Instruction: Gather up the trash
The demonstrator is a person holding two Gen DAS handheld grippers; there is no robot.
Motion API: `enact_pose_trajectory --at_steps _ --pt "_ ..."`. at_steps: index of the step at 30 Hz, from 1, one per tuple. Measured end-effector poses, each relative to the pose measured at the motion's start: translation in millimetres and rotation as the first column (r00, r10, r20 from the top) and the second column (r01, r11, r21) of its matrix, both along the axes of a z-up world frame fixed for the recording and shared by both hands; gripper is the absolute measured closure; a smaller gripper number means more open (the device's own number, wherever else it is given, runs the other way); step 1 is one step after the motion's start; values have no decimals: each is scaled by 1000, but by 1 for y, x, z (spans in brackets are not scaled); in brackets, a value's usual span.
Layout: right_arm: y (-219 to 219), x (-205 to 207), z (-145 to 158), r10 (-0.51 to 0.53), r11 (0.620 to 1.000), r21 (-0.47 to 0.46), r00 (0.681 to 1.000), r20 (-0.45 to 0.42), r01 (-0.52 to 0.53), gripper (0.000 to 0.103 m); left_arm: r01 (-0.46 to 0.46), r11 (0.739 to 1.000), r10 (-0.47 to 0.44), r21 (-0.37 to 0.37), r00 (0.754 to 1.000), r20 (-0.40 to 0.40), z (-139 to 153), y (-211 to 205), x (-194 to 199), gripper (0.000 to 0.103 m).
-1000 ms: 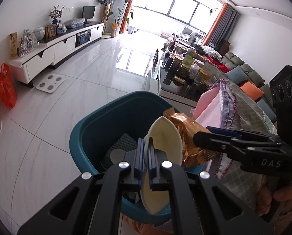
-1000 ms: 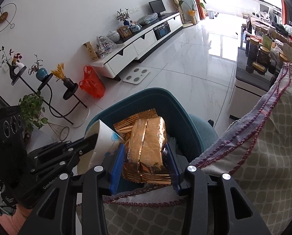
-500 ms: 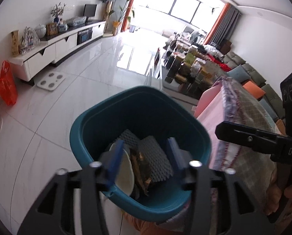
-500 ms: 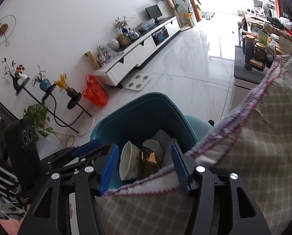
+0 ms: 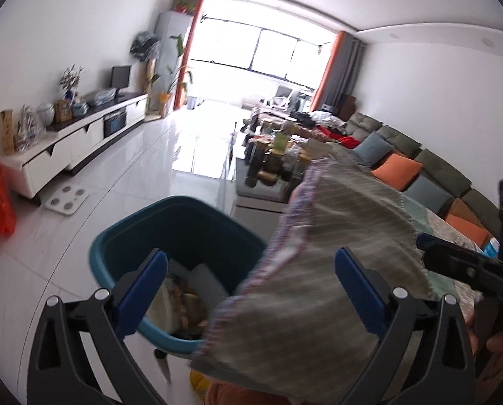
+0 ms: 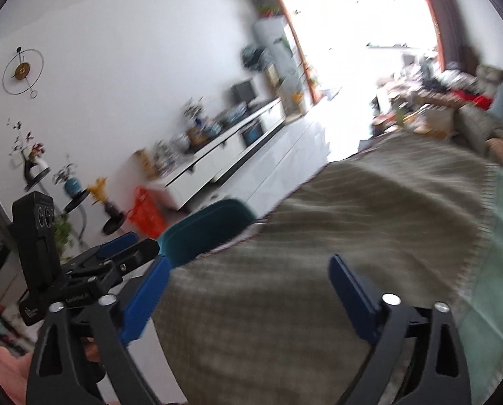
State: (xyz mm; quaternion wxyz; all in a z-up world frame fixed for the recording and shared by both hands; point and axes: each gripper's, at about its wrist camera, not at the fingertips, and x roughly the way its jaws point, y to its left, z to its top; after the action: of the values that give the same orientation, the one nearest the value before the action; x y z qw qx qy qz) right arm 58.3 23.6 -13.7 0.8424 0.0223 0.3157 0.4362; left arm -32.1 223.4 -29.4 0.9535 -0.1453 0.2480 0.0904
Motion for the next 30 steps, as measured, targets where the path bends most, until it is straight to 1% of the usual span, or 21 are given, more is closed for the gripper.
enact_pose_trajectory --at_steps 2,3,5,6,7,10,11,13,17,20,25,30 --pt "-21 -11 1 -67 998 -6 997 41 68 3 33 999 -33 20 999 15 3 -19 3 4" --pt "-35 -17 1 -120 992 -17 991 67 121 3 40 999 -41 37 999 25 4 -31 5 4" --pt "-56 -25 -1 -200 979 -26 975 95 204 3 80 996 -82 47 996 47 6 -54 9 4" --pt "-72 -31 -2 -253 966 -24 961 110 258 3 93 994 -96 50 994 51 6 -62 11 4" --pt "-80 -35 -1 -285 957 -23 951 122 290 3 103 993 -107 57 992 60 7 -71 12 4" --pt "-113 -46 1 -396 913 -25 900 180 407 3 130 986 -140 107 986 86 11 -99 17 3" --pt "-126 -51 2 -441 891 -18 876 196 453 3 131 983 -145 131 984 100 13 -110 18 3" --pt "-142 -55 3 -497 861 -1 840 218 509 3 136 979 -155 149 980 128 15 -124 21 3" --pt "-171 -67 2 -602 781 19 744 289 625 3 147 974 -177 174 970 168 21 -152 25 3" --pt "-187 -74 0 -650 737 31 695 307 676 3 169 966 -206 198 961 186 23 -173 27 3" --pt "-207 -79 -1 -706 680 53 633 317 731 3 194 950 -247 244 946 208 25 -203 27 3" --pt "-223 -83 -2 -737 648 72 599 314 759 3 208 943 -268 260 937 222 27 -219 29 3"
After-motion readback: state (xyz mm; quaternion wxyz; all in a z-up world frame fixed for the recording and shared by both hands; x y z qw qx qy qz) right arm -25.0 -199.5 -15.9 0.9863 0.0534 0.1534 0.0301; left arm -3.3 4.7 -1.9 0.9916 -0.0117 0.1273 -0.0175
